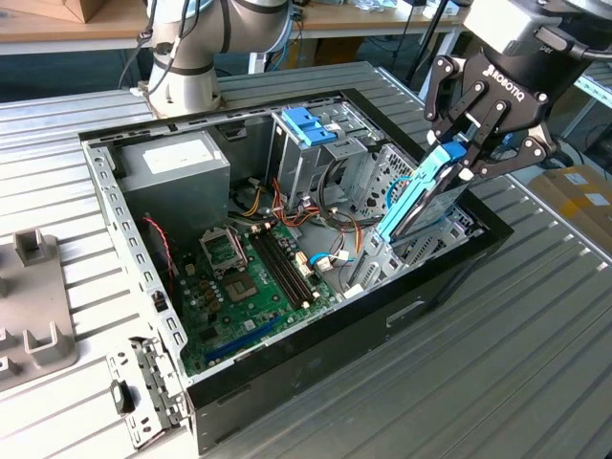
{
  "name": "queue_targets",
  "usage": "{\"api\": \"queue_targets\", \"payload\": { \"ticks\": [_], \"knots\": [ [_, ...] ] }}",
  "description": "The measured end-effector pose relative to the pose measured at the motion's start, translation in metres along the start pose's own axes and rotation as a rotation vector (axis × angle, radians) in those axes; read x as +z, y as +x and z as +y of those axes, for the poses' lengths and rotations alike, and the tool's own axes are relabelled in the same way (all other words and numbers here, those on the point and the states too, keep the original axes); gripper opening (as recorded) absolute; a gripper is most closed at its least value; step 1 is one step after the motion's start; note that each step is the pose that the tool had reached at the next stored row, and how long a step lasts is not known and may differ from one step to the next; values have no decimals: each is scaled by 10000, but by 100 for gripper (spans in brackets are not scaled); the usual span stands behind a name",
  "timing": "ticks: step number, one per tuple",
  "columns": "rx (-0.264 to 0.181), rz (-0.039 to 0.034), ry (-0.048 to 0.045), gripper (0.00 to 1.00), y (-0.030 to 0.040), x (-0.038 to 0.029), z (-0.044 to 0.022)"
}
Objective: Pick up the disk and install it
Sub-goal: 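Insert the disk into the insertion slot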
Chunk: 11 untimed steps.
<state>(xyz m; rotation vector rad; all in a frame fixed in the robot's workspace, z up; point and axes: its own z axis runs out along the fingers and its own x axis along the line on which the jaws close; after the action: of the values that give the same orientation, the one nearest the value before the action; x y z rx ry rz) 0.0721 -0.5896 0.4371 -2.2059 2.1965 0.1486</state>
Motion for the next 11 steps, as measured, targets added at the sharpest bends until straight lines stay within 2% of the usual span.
{"api": "queue_targets", "payload": {
  "ticks": [11],
  "knots": [
    [0, 0, 0, 37, 5, 62, -3]
  ]
}}
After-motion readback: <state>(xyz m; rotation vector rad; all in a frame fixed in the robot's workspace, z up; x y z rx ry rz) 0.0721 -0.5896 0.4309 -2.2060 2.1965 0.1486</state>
